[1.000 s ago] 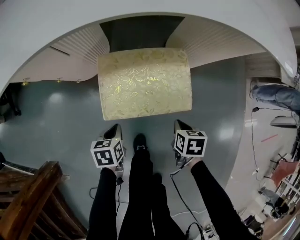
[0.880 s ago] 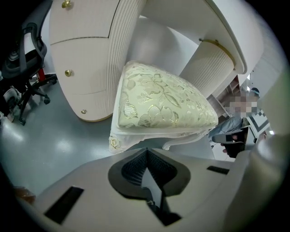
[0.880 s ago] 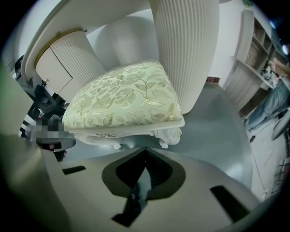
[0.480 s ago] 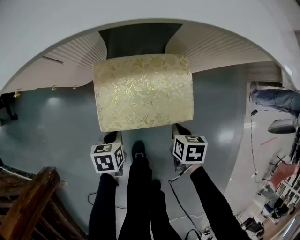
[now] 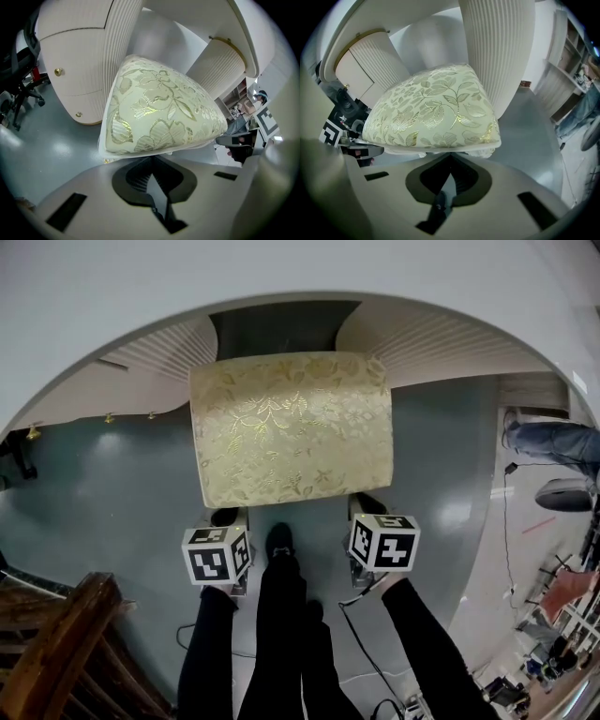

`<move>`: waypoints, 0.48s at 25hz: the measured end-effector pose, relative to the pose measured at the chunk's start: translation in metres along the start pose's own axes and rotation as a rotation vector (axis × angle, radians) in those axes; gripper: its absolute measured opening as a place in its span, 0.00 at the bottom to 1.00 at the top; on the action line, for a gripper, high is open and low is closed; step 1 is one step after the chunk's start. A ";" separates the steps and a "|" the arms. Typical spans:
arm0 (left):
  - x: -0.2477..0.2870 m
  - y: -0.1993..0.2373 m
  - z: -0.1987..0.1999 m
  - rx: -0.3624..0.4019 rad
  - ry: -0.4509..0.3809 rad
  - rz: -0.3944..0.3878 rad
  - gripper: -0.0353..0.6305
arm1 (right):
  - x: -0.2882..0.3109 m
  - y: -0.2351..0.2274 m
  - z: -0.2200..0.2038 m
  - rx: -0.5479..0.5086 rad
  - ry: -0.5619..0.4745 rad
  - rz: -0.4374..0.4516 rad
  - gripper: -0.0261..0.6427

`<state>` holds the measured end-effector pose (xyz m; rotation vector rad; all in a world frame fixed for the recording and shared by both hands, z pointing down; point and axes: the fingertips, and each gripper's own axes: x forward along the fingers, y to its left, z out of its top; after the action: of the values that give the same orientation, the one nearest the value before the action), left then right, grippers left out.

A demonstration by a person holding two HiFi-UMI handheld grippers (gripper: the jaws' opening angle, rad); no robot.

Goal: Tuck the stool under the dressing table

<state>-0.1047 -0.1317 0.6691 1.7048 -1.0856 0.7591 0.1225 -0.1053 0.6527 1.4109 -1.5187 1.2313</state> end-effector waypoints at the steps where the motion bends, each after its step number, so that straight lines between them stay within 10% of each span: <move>1: 0.000 -0.001 0.000 0.003 0.001 -0.003 0.06 | 0.000 -0.001 0.000 0.005 -0.003 -0.005 0.05; 12: 0.000 -0.004 -0.001 0.006 0.002 0.001 0.06 | -0.001 -0.003 0.006 -0.006 -0.001 -0.010 0.05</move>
<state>-0.1012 -0.1303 0.6677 1.7081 -1.0844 0.7653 0.1267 -0.1102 0.6503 1.4134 -1.5137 1.2191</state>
